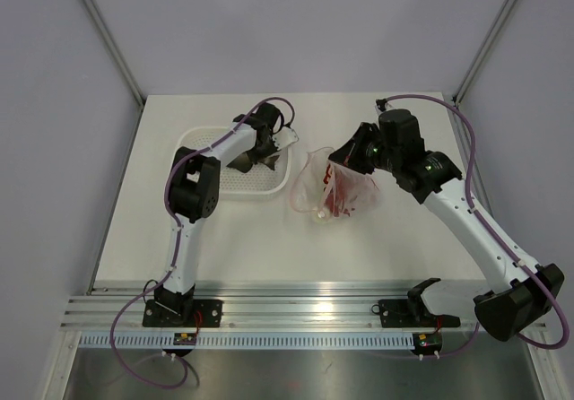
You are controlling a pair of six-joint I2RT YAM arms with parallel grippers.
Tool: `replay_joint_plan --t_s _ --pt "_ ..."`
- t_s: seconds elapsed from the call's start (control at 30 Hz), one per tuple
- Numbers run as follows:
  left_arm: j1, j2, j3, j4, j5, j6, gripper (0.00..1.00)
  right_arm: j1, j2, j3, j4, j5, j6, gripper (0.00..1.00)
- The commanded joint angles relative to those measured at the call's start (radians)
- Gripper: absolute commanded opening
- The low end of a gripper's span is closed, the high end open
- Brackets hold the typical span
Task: Place the food in the zip-top bag and seal the zipper
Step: Pick up the fake fish from the bin.
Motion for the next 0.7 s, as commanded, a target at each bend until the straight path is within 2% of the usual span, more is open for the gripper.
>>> replay_joint_plan --t_s 0.0,0.27,0.47,0.67 --pt "0.001 0.007 -0.004 0.021 -0.015 -0.032 0.0 0.005 -0.008 0.044 0.048 0.002 -0.005 0.0" --pt "0.001 -0.142 -0.018 0.034 -0.05 -0.085 0.0 0.003 -0.019 0.038 0.054 -0.002 0.001 0.0" --pt "-0.002 -0.218 -0.082 0.088 -0.09 -0.096 0.0 0.003 -0.034 0.03 0.054 0.001 0.003 0.0" --pt "0.001 -0.265 -0.026 0.064 -0.113 -0.194 0.0 0.005 -0.037 0.021 0.056 0.004 0.003 0.0"
